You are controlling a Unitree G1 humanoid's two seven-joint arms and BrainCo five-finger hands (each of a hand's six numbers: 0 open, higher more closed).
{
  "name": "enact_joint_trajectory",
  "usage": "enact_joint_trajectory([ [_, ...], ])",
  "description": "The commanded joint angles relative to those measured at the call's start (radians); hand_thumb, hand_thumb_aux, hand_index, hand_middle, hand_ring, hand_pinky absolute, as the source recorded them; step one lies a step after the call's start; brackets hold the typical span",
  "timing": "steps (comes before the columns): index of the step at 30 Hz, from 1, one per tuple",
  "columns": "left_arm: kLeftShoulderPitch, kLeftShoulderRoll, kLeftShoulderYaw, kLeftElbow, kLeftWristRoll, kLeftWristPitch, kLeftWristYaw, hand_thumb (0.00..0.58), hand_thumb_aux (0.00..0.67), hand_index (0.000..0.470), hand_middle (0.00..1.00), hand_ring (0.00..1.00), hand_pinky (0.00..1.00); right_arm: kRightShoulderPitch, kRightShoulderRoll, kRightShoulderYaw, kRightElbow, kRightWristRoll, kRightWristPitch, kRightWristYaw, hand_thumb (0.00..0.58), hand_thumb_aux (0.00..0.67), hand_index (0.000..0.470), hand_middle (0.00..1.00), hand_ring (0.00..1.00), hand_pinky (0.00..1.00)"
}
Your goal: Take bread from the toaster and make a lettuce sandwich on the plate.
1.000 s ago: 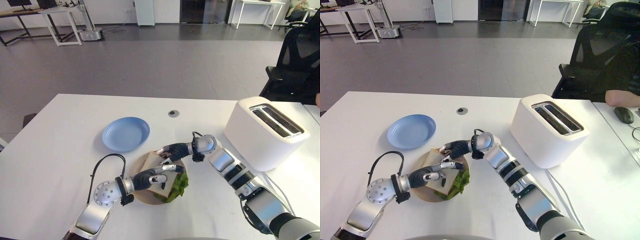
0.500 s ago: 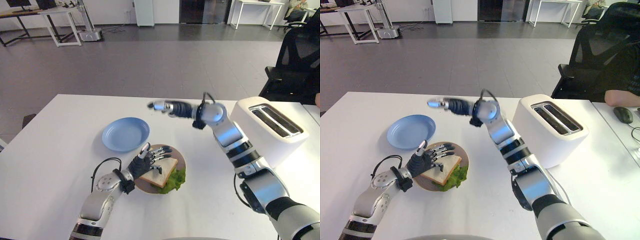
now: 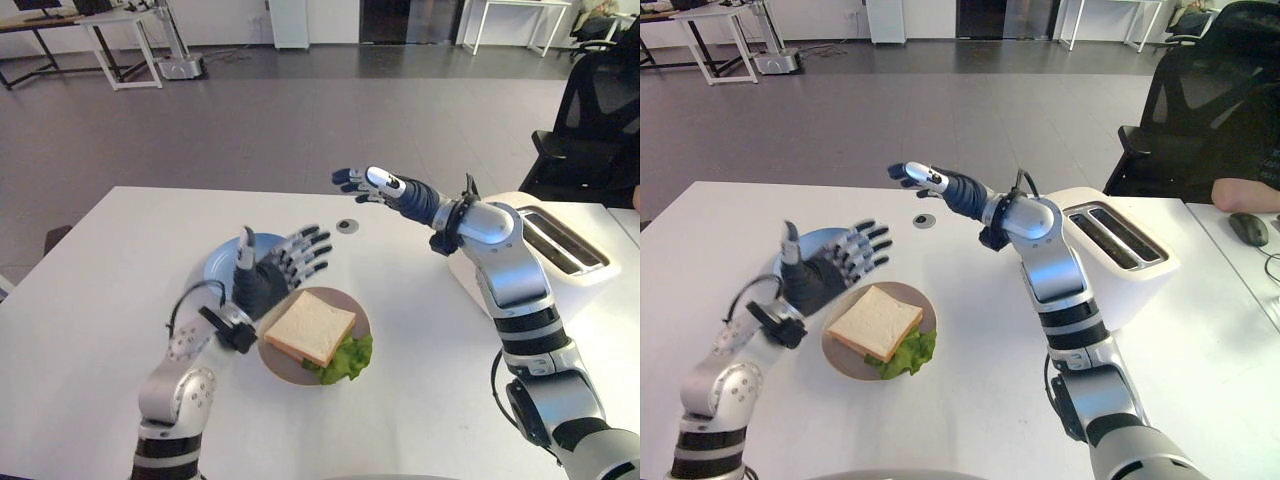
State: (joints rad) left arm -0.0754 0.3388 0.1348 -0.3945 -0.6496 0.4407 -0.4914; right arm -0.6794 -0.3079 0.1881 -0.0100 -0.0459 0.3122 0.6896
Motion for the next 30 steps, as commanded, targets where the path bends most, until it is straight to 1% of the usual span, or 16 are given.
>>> enact_joint_trajectory([
  [1,-0.048,0.177,0.098,0.113,0.068,-0.057,-0.103,0.000,0.000,0.000,0.00,0.00,0.00,0.077,-0.074,-0.001,0.043,-0.001,-0.006,0.034,0.000,0.000,0.000,0.00,0.00,0.00],
  [2,-0.062,0.230,0.121,0.188,0.104,-0.089,-0.134,0.508,0.434,0.304,0.73,0.73,0.73,0.099,-0.101,0.004,0.047,-0.003,-0.008,0.053,0.360,0.257,0.181,0.23,0.23,0.23],
  [3,-0.060,0.303,0.127,0.275,0.155,-0.126,-0.186,0.580,0.670,0.470,1.00,1.00,1.00,0.122,-0.136,0.013,0.053,-0.012,-0.024,0.077,0.531,0.476,0.334,0.57,0.57,0.57],
  [4,-0.050,0.357,0.132,0.339,0.182,-0.152,-0.238,0.580,0.670,0.470,1.00,1.00,1.00,0.145,-0.170,0.023,0.053,-0.014,-0.030,0.109,0.580,0.670,0.470,0.98,0.98,0.98],
  [5,-0.032,0.411,0.120,0.391,0.232,-0.189,-0.279,0.580,0.670,0.470,1.00,1.00,1.00,0.166,-0.202,0.031,0.049,-0.013,-0.036,0.143,0.580,0.670,0.470,1.00,1.00,1.00],
  [8,0.086,0.599,0.048,0.517,0.402,-0.332,-0.448,0.580,0.670,0.470,1.00,1.00,1.00,0.246,-0.342,0.062,0.010,0.011,-0.017,0.311,0.580,0.670,0.470,1.00,1.00,1.00],
  [11,0.187,0.703,0.065,0.576,0.468,-0.380,-0.531,0.580,0.670,0.470,1.00,1.00,1.00,0.308,-0.463,0.091,-0.049,0.037,0.009,0.472,0.580,0.670,0.470,1.00,1.00,1.00],
  [14,0.254,0.743,0.045,0.581,0.487,-0.395,-0.613,0.580,0.670,0.470,1.00,1.00,1.00,0.396,-0.551,0.131,-0.154,0.075,0.048,0.600,0.580,0.670,0.470,1.00,1.00,1.00],
  [16,0.272,0.725,0.005,0.543,0.493,-0.394,-0.635,0.580,0.670,0.470,1.00,1.00,1.00,0.465,-0.571,0.181,-0.213,0.089,0.067,0.646,0.580,0.670,0.470,1.00,1.00,1.00],
  [18,0.272,0.699,-0.037,0.507,0.504,-0.381,-0.637,0.580,0.670,0.470,1.00,1.00,1.00,0.519,-0.563,0.224,-0.267,0.108,0.092,0.664,0.580,0.670,0.470,1.00,1.00,1.00],
  [20,0.262,0.673,-0.095,0.470,0.518,-0.365,-0.641,0.580,0.670,0.470,1.00,1.00,1.00,0.551,-0.542,0.268,-0.303,0.094,0.103,0.649,0.580,0.670,0.470,1.00,1.00,1.00],
  [22,0.221,0.631,-0.162,0.436,0.537,-0.346,-0.633,0.580,0.670,0.470,1.00,1.00,1.00,0.556,-0.492,0.314,-0.304,0.050,0.086,0.591,0.580,0.670,0.470,1.00,1.00,1.00],
  [24,0.138,0.571,-0.213,0.435,0.534,-0.323,-0.632,0.580,0.670,0.470,1.00,1.00,1.00,0.554,-0.453,0.335,-0.305,0.033,0.084,0.547,0.580,0.670,0.470,1.00,1.00,1.00],
  [27,-0.007,0.472,-0.296,0.483,0.565,-0.327,-0.623,0.580,0.670,0.470,1.00,1.00,1.00,0.562,-0.417,0.343,-0.309,0.041,0.094,0.507,0.580,0.670,0.470,1.00,1.00,1.00],
  [30,-0.152,0.359,-0.351,0.607,0.594,-0.358,-0.599,0.580,0.670,0.470,1.00,1.00,1.00,0.571,-0.402,0.336,-0.299,0.050,0.096,0.473,0.580,0.670,0.470,1.00,1.00,1.00],
])
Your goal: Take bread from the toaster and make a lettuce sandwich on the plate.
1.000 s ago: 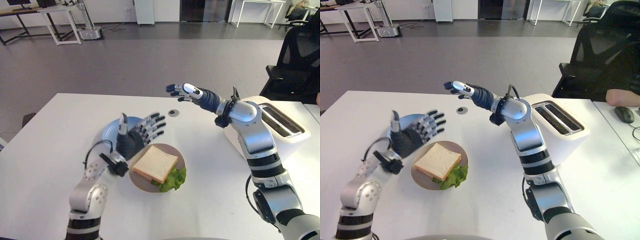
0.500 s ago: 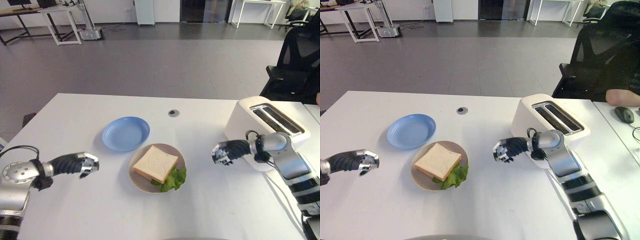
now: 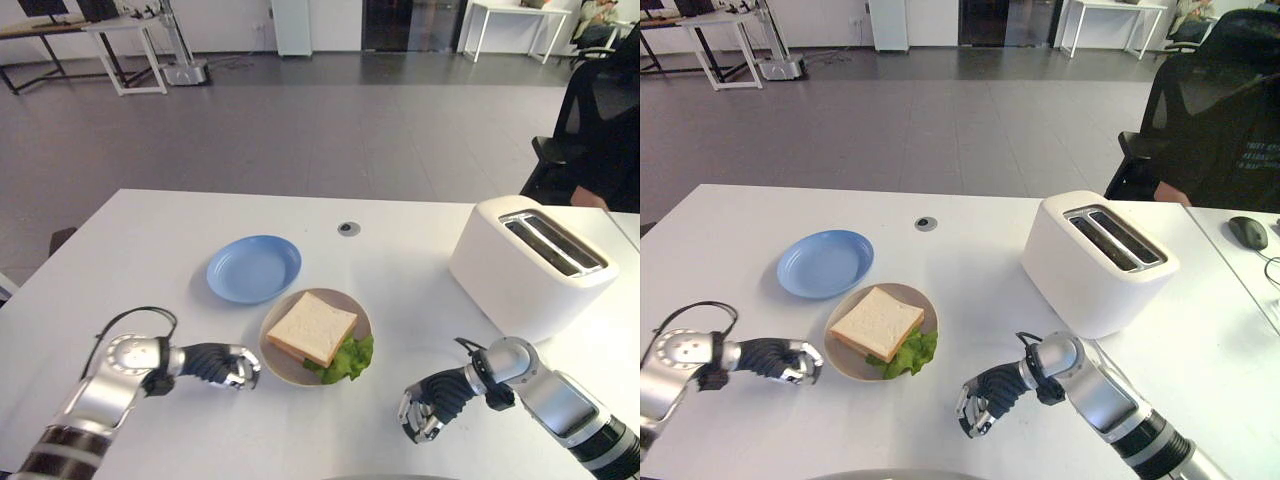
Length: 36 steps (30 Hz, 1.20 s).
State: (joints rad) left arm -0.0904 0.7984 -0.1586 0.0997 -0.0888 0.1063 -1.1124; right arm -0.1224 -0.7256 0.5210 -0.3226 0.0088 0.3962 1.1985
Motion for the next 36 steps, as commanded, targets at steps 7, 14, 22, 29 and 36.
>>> enact_joint_trajectory([
  [7,-0.407,-0.321,-0.172,0.507,0.167,-0.161,0.118,0.580,0.670,0.470,1.00,1.00,1.00,-0.058,0.123,0.003,0.191,-0.074,-0.028,-0.196,0.580,0.670,0.470,1.00,1.00,1.00],
  [14,-0.560,-0.471,-0.184,0.767,0.205,-0.261,0.191,0.580,0.670,0.470,1.00,1.00,1.00,-0.255,0.297,0.012,0.559,-0.232,-0.117,-0.468,0.580,0.670,0.470,1.00,1.00,1.00],
  [22,-0.674,-0.540,-0.139,0.913,0.215,-0.355,0.298,0.580,0.670,0.470,1.00,1.00,1.00,-0.386,0.375,-0.021,0.846,-0.244,-0.223,-0.520,0.580,0.670,0.470,1.00,1.00,1.00],
  [29,-0.684,-0.548,-0.056,0.868,0.149,-0.420,0.305,0.580,0.670,0.470,1.00,1.00,1.00,-0.389,0.358,-0.110,0.770,-0.178,-0.239,-0.479,0.580,0.670,0.470,1.00,1.00,1.00],
  [36,-0.426,-0.629,0.246,0.149,-0.251,0.025,0.574,0.000,0.000,0.000,0.00,0.00,0.00,-0.260,0.447,-0.497,0.135,0.164,-0.030,-0.640,0.000,0.000,0.000,0.00,0.00,0.00],
])
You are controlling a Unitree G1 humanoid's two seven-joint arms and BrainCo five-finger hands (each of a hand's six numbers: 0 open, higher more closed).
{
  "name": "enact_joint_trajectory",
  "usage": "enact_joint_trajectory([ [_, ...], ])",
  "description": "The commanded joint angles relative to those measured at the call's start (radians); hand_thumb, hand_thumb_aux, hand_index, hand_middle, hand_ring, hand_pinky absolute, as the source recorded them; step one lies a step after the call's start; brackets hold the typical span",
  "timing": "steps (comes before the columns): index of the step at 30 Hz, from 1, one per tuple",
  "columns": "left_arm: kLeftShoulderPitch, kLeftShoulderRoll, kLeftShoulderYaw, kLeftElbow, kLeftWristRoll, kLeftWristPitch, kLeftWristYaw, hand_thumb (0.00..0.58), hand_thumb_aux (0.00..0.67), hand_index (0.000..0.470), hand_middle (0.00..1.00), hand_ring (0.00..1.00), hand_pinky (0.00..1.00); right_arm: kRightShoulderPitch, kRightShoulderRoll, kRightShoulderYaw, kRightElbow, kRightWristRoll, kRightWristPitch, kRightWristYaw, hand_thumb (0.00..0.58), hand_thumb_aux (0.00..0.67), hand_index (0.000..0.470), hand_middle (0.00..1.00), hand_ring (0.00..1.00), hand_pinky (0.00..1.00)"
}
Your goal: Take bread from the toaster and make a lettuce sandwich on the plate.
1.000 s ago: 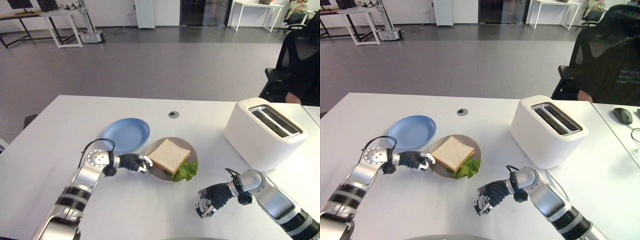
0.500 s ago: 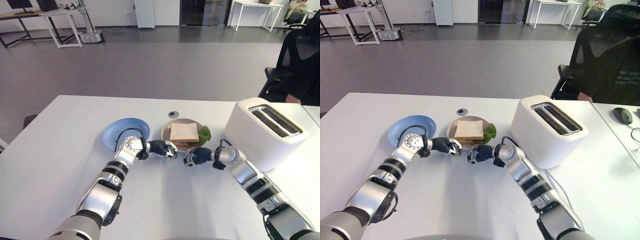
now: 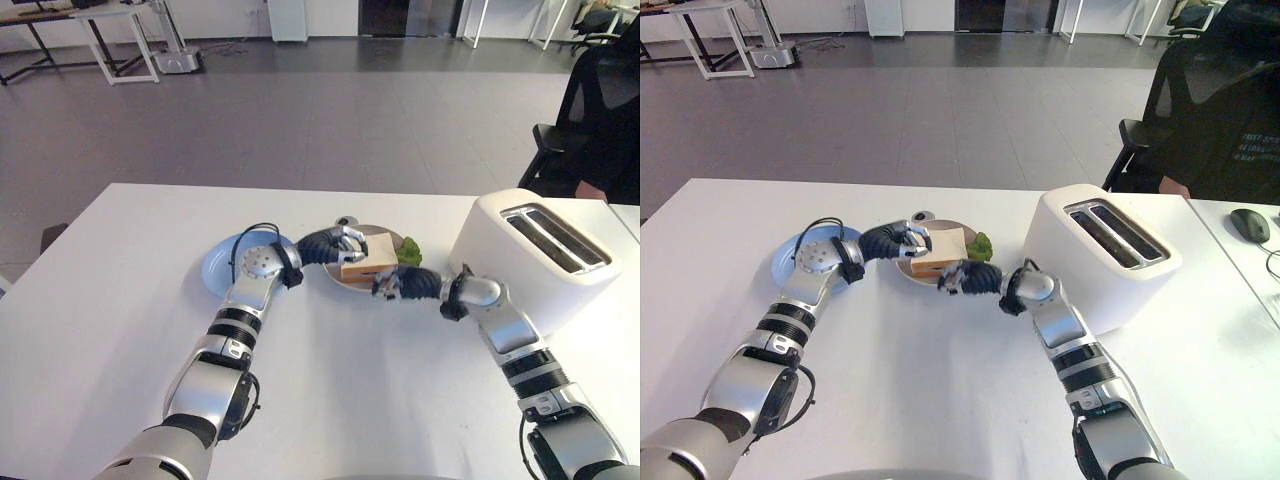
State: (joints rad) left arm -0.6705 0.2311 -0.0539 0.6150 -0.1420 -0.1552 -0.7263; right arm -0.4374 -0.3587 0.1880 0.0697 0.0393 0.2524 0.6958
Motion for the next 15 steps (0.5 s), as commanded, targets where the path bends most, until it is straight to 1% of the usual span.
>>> enact_joint_trajectory([
  [1,0.202,-0.082,0.173,-0.467,-0.245,0.359,0.254,0.000,0.000,0.000,0.00,0.00,0.00,0.058,0.117,-0.209,-0.302,0.161,0.132,-0.201,0.000,0.000,0.000,0.00,0.00,0.00],
  [3,0.276,-0.124,0.215,-0.592,-0.313,0.469,0.369,0.000,0.000,0.000,0.00,0.00,0.00,0.071,0.184,-0.263,-0.357,0.211,0.166,-0.291,0.000,0.000,0.000,0.00,0.00,0.00],
  [4,0.312,-0.150,0.226,-0.645,-0.326,0.497,0.427,0.000,0.000,0.000,0.00,0.00,0.00,0.086,0.208,-0.256,-0.395,0.240,0.183,-0.303,0.000,0.000,0.000,0.00,0.00,0.00],
  [5,0.358,-0.179,0.246,-0.715,-0.318,0.509,0.506,0.000,0.000,0.000,0.00,0.00,0.00,0.081,0.238,-0.249,-0.403,0.259,0.175,-0.319,0.000,0.000,0.000,0.00,0.00,0.00],
  [6,0.388,-0.204,0.260,-0.770,-0.285,0.496,0.584,0.000,0.000,0.000,0.00,0.00,0.00,0.070,0.250,-0.234,-0.404,0.255,0.170,-0.332,0.000,0.000,0.000,0.00,0.00,0.00],
  [8,0.407,-0.243,0.271,-0.836,-0.229,0.487,0.714,0.000,0.000,0.000,0.00,0.00,0.00,0.055,0.260,-0.225,-0.397,0.237,0.174,-0.371,0.000,0.000,0.000,0.00,0.00,0.00],
  [9,0.405,-0.244,0.254,-0.845,-0.187,0.480,0.748,0.000,0.000,0.000,0.00,0.00,0.00,0.054,0.263,-0.234,-0.381,0.221,0.184,-0.403,0.000,0.000,0.000,0.00,0.00,0.00],
  [12,0.408,-0.227,0.224,-0.881,-0.183,0.480,0.728,0.000,0.000,0.000,0.00,0.00,0.00,0.042,0.278,-0.275,-0.287,0.146,0.171,-0.549,0.000,0.000,0.000,0.00,0.00,0.00],
  [15,0.420,-0.213,0.210,-0.902,-0.187,0.472,0.699,0.000,0.000,0.000,0.00,0.00,0.00,0.030,0.287,-0.264,-0.232,0.065,0.167,-0.660,0.000,0.000,0.000,0.00,0.00,0.00],
])
